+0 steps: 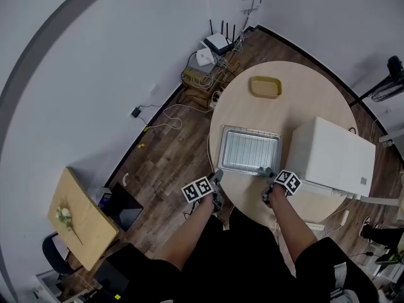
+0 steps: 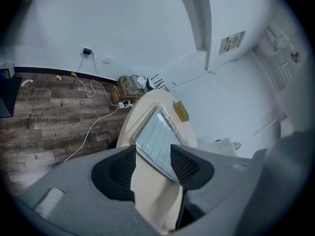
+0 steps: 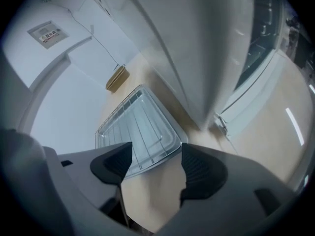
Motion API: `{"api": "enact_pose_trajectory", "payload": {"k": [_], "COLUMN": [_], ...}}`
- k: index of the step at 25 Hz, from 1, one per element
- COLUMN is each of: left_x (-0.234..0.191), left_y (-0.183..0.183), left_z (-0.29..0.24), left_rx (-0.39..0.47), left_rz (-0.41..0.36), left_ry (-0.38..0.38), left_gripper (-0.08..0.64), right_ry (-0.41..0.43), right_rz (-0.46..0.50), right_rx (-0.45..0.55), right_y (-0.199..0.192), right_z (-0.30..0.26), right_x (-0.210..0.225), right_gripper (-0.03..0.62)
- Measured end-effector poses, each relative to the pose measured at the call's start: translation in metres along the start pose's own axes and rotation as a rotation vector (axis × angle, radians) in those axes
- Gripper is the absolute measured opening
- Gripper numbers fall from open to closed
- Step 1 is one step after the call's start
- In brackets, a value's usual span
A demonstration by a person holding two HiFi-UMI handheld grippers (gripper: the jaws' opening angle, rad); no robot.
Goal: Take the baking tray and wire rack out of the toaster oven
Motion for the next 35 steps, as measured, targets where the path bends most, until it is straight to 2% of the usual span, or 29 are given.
{"api": "enact_pose_trajectory", "payload": {"k": [4,7,11,16,18,20,22,25,27,31,35], "left_x": [0.010,0.026,0.049,0.062,0.070,0.085,0.105,0.136,0.156,0.190,0.223], "left_y": [0.004,0.006,0.003,0.010,0.017,0.022,0.019,0.003,-0.014,-0.054,-0.109], "left_z": [0.001,0.002,0.016,0.063,0.085,0.111,0.134,0.163,0.184,0.218,0.236], "left_rx": [-0.014,-0.035,-0.043,-0.025,0.009,0.077,0.134,0.189,0.226,0.301,0.342], "left_rz": [-0.059,-0.161,-0.289,-0.400,-0.420,-0.442,-0.505,-0.681,-0.767,-0.827,-0.871], "left_ry": [-0.033,-0.084,-0.148,-0.168,-0.192,-0.252,-0.315,-0.351,-0.369,-0.385,-0.361], "left_gripper": [0.207,0.207,0.207,0.207,0.207,0.207,0.206,0.192,0.157,0.071,0.018], "right_ry": [-0.007,0.040,0.153,0.203,0.226,0.262,0.291,0.298,0.297,0.283,0.326], "right_rz": [0.005,0.039,0.145,0.295,0.320,0.317,0.348,0.419,0.427,0.377,0.421], "right_rx": [0.018,0.030,0.103,0.253,0.319,0.371,0.436,0.549,0.596,0.623,0.630], "right_y": [-0.001,-0.007,-0.019,-0.034,-0.038,-0.045,-0.050,-0.054,-0.057,-0.055,-0.052], "right_z": [0.010,0.021,0.055,0.127,0.162,0.199,0.242,0.298,0.325,0.356,0.392], "right_x": [0.001,-0.009,-0.020,-0.023,-0.020,-0.015,-0.010,-0.001,0.014,0.056,0.091], "right_gripper": [0.296,0.296,0.296,0.295,0.295,0.293,0.291,0.288,0.281,0.250,0.137]}}
Point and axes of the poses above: the fingertips, and each gripper's own axes: z backward along the fingers, x to its right, y out of its top, the point moved 4 cm from there along z, backward along the fingers, and after that the axes turned 9 degrees about -z, right-handed, at the moved point
